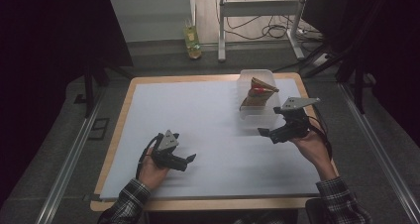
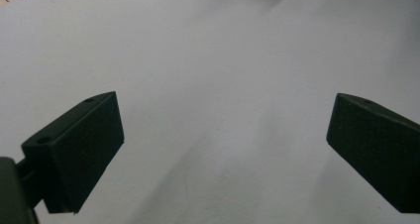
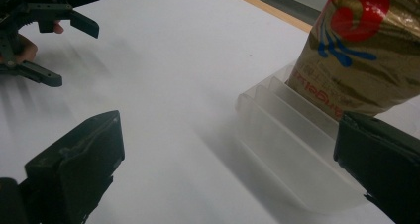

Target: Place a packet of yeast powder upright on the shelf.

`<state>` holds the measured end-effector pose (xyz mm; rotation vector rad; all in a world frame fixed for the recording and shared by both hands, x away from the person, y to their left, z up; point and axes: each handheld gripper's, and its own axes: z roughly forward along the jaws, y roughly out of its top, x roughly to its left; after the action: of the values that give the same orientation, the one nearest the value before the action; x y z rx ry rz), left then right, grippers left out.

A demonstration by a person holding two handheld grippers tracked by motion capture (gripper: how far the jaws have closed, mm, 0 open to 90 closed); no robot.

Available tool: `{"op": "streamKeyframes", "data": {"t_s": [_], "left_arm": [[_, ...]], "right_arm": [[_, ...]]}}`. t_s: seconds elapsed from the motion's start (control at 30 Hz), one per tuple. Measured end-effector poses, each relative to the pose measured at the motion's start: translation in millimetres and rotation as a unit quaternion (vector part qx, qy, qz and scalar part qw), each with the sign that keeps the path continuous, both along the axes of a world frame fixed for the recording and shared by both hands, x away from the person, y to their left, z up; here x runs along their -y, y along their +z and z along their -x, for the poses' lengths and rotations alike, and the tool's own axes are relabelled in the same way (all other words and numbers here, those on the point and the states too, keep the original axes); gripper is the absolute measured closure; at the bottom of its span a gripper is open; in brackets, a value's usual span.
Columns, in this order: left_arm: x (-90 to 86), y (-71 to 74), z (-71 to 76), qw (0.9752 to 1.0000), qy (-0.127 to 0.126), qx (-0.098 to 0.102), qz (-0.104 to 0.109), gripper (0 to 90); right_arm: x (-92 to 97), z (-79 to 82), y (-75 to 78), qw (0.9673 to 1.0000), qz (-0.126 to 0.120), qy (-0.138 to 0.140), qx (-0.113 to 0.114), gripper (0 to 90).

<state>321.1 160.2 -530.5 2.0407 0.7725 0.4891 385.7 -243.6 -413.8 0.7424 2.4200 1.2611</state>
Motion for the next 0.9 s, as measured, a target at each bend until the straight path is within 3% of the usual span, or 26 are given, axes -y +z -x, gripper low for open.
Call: {"op": "streamKeyframes", "data": {"t_s": [0.33, 0.83, 0.9], "left_arm": [[-1.9, 0.5, 0.6, 1.0000, -0.001, -0.002, 0.003, 1.2], [-2.3, -0.6, 3.0, 1.0000, -0.001, -0.006, 0.000, 1.2], [-2.5, -0.7, 3.1, 1.0000, 0.000, -0.006, -0.001, 1.2]], "right_arm": [[-0.1, 1.9, -17.9, 0.9997, 0.018, 0.003, -0.017, 0.0], [-3.3, 16.6, -39.8, 0.9998, -0.001, 0.010, -0.014, 0.0], [-4.2, 20.3, -45.1, 0.9998, 0.005, 0.013, -0.016, 0.0]]}}
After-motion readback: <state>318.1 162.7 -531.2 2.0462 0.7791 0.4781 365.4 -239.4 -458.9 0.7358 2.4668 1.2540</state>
